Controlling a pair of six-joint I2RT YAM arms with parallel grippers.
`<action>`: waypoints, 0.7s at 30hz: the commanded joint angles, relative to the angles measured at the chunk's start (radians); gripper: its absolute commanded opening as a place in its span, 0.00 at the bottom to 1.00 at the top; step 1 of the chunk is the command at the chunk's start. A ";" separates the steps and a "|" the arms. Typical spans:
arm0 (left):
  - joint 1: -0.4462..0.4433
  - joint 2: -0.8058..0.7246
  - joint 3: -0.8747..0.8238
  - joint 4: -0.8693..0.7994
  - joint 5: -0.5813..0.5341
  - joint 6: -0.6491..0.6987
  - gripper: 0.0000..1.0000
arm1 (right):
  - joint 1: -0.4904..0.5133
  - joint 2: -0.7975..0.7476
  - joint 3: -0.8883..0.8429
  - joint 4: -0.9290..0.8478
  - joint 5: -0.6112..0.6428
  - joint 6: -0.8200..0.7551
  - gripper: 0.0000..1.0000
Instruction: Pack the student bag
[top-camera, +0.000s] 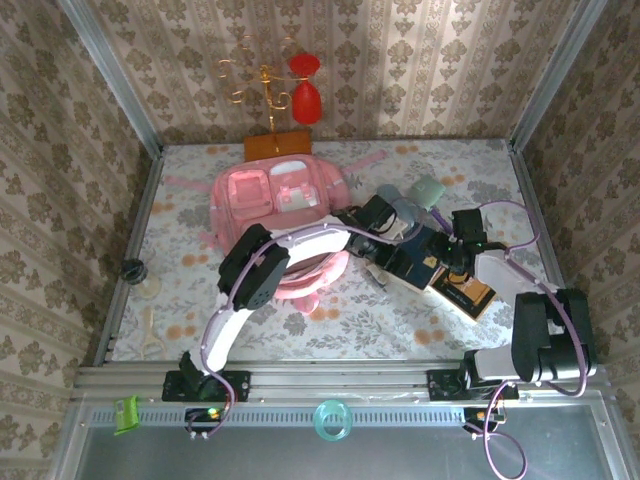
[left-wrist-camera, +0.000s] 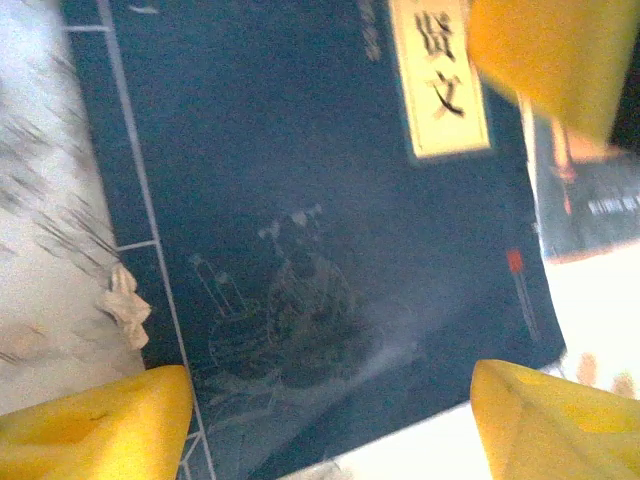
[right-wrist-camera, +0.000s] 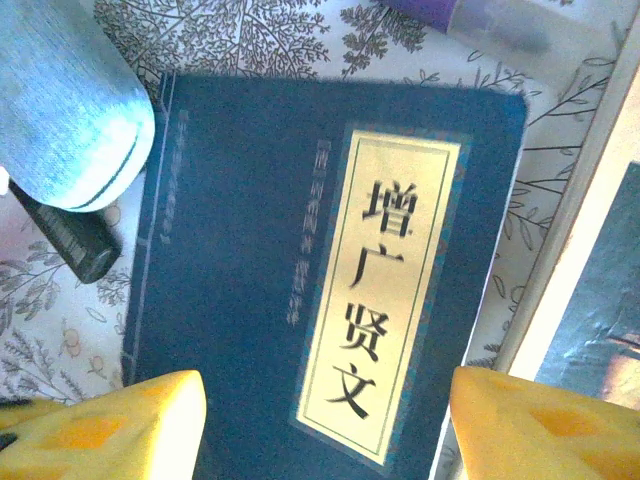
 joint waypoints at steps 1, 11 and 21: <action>-0.005 -0.087 -0.098 0.069 0.116 -0.063 0.75 | -0.004 -0.029 0.039 -0.070 0.004 -0.046 0.65; 0.035 -0.057 -0.035 0.052 -0.122 -0.130 0.78 | 0.018 0.065 0.066 -0.099 0.079 -0.074 0.69; -0.006 0.075 0.066 0.018 -0.121 -0.188 0.77 | 0.031 0.149 0.057 -0.036 -0.019 -0.071 0.63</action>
